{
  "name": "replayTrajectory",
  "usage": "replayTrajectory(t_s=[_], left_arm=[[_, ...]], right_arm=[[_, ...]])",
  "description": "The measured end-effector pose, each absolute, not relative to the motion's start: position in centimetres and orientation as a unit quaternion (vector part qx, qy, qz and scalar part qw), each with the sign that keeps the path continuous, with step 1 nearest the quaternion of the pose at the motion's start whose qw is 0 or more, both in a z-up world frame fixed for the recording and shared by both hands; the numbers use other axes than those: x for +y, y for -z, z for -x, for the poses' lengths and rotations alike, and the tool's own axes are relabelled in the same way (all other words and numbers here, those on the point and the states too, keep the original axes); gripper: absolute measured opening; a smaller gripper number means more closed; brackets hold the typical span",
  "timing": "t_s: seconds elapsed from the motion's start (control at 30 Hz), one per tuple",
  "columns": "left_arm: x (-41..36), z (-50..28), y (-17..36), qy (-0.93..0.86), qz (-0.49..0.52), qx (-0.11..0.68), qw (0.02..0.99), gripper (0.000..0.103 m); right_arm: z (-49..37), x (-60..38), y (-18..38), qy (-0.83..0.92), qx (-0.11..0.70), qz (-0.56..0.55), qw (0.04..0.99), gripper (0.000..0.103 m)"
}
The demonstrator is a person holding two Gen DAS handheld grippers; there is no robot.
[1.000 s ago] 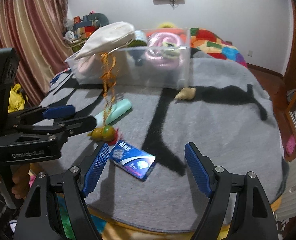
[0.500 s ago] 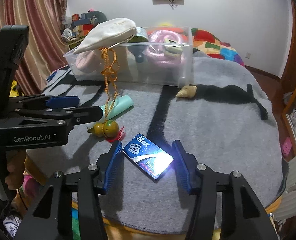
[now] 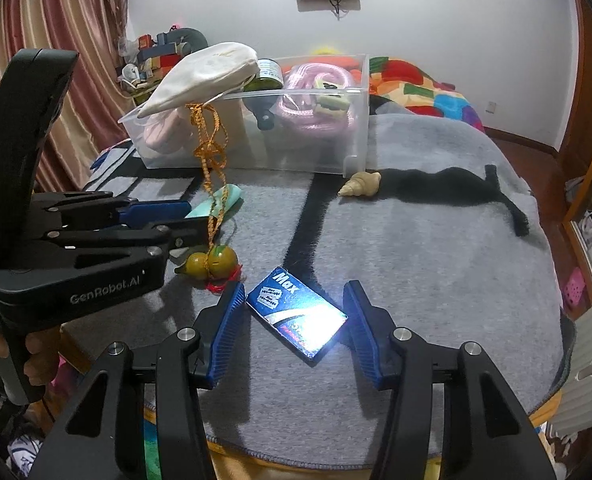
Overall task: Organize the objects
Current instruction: 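Grip the mint-green bottle with left tool while right tool closes on the Max box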
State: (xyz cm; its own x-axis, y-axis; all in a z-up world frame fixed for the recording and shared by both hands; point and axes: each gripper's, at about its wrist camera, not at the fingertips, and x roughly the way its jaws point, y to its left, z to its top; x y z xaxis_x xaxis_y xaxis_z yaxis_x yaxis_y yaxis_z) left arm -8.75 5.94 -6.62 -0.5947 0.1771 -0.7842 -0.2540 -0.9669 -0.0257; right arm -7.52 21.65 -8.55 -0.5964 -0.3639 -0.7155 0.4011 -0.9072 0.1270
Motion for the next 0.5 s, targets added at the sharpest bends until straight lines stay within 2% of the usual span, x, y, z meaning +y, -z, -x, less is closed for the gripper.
replayTrajectory(t_s=[0.5], left_arm=[[3.0, 6.4, 6.1, -0.905, 0.413, -0.007, 0.102, 0.024]], right_arm=[[7.8, 22.3, 7.7, 0.896, 0.019, -0.391, 0.208, 0.048]])
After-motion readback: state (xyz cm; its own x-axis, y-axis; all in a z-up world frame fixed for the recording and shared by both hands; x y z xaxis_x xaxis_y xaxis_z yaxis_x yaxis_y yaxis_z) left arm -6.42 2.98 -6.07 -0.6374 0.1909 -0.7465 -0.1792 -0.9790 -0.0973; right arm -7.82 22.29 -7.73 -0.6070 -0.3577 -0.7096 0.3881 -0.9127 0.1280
